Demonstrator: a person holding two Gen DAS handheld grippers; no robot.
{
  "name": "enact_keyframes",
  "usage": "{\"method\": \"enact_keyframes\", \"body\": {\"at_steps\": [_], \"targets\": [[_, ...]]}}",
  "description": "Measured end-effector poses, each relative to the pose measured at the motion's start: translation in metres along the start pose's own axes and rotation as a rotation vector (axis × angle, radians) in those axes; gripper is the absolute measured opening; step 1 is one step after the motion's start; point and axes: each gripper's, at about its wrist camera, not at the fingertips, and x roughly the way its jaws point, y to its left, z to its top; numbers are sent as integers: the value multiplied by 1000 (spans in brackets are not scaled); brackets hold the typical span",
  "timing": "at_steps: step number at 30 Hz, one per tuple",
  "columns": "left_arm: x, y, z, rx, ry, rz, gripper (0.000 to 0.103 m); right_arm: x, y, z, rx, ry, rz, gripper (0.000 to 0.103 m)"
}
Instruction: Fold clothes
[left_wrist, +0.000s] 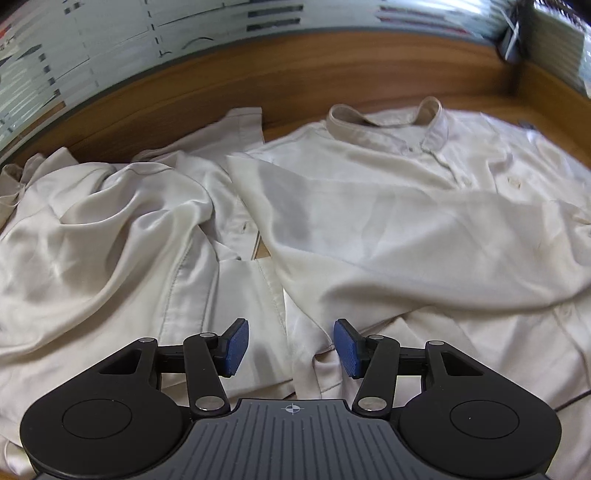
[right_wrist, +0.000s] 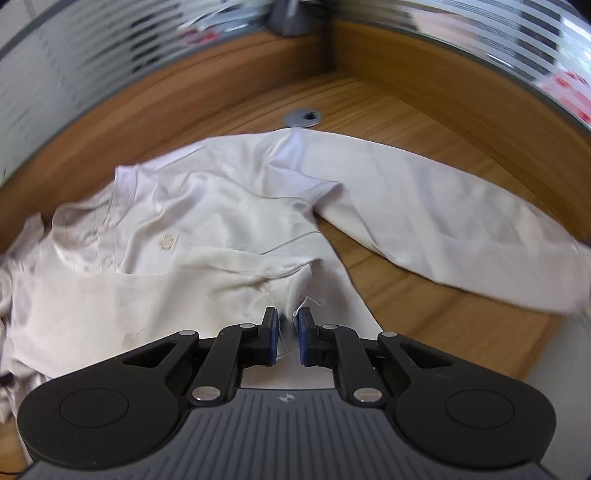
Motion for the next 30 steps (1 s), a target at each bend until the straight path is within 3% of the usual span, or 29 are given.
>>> {"method": "enact_keyframes", "body": {"at_steps": [6,9,14,21,30], "targets": [[7,10,-8,-54,31,-17,53,-1,-16,-26,99,51,-38,14],[6,14,-10,-67,29,-34,53,2,-21,-41,114,80,-51,22],[-13,23,-12,-123,5,-86,54,-5,-35,-48,119,94,-75,25],[-51,25,-13,-182,0,-136,56,-29,-88,-31,205,16,-106,31],[-100,-17,1,-274,-42,-166,64,-48,-184,-12,362,-99,-100,40]]}}
